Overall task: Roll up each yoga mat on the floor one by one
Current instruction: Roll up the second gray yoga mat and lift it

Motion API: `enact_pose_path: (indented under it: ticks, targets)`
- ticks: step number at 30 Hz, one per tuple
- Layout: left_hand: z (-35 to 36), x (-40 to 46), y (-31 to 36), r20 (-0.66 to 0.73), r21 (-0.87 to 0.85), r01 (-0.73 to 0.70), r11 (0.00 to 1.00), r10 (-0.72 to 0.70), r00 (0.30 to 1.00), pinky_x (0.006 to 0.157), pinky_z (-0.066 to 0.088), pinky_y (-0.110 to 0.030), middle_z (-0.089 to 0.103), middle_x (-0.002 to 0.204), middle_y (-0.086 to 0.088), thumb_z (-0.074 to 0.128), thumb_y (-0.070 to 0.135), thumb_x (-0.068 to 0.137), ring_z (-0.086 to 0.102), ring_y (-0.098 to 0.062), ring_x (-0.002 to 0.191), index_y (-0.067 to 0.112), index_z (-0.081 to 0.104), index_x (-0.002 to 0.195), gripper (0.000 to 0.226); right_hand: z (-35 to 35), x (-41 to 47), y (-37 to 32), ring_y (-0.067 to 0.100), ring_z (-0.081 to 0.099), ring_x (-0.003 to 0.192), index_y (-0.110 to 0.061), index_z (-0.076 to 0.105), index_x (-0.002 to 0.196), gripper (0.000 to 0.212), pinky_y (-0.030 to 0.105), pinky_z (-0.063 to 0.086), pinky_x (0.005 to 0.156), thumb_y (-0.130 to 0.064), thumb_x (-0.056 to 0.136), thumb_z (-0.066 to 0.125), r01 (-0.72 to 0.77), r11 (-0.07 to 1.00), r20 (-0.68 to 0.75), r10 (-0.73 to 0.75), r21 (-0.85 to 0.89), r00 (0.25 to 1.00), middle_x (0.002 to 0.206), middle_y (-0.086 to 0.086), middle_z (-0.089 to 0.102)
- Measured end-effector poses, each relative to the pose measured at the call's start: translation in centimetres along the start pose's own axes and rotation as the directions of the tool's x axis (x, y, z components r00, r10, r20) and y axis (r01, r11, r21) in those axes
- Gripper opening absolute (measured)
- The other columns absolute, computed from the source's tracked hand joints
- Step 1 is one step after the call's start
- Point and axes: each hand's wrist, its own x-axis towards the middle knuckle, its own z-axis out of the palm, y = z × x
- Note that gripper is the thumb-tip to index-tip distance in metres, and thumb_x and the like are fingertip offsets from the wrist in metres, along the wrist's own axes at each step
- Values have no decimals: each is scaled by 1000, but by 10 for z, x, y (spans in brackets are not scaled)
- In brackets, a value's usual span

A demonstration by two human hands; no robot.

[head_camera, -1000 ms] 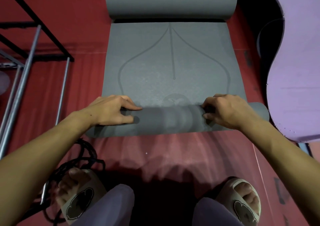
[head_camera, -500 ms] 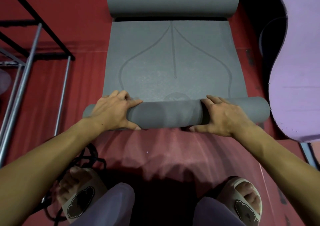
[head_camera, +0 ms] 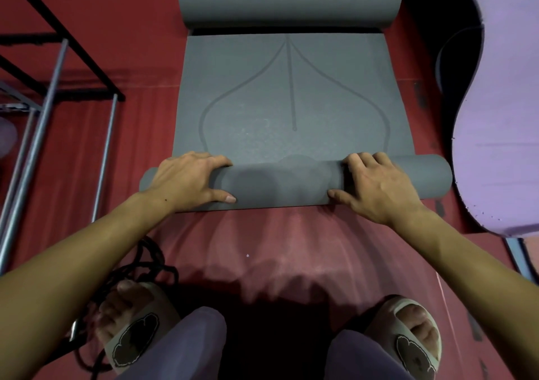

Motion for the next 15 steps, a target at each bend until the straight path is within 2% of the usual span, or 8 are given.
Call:
enact_pose_path:
  ticks: [3,7,11,15]
  targets:
    - [-2,2,-2,-21,10,7,1000,-7,1000,91,52,-46,51,142,12,53,94,71,53,-20,128,51,49,146,86,3,3,3,32,55,111,-19,53,132,83,48,49,101,-83,80,57,0,1000,15,-1,30,1000,127,5,64]
    - [-2,1,-3,-109,-2,-5,1000,5,994,85,48,-41,51,130,10,67,86,67,51,-20,116,50,56,139,82,6,5,3,40,49,123,-17,54,141,91,51,44,110,-78,74,65,-32,996,27,30,85,999,142,14,51]
    - [0,2,4,-182,0,-30,1000,30,983,79,38,-33,59,116,15,77,74,68,54,-16,109,49,63,131,70,7,6,4,39,44,114,-26,56,143,91,53,47,98,-84,73,61,-66,997,-28,67,48,997,132,12,49]
    - [-5,1,6,-220,35,-30,999,37,975,76,42,-33,69,118,12,75,73,72,64,-19,113,47,67,130,63,9,2,8,35,47,114,-27,53,146,87,53,49,92,-85,81,52,-32,999,-83,30,-17,996,130,7,53]
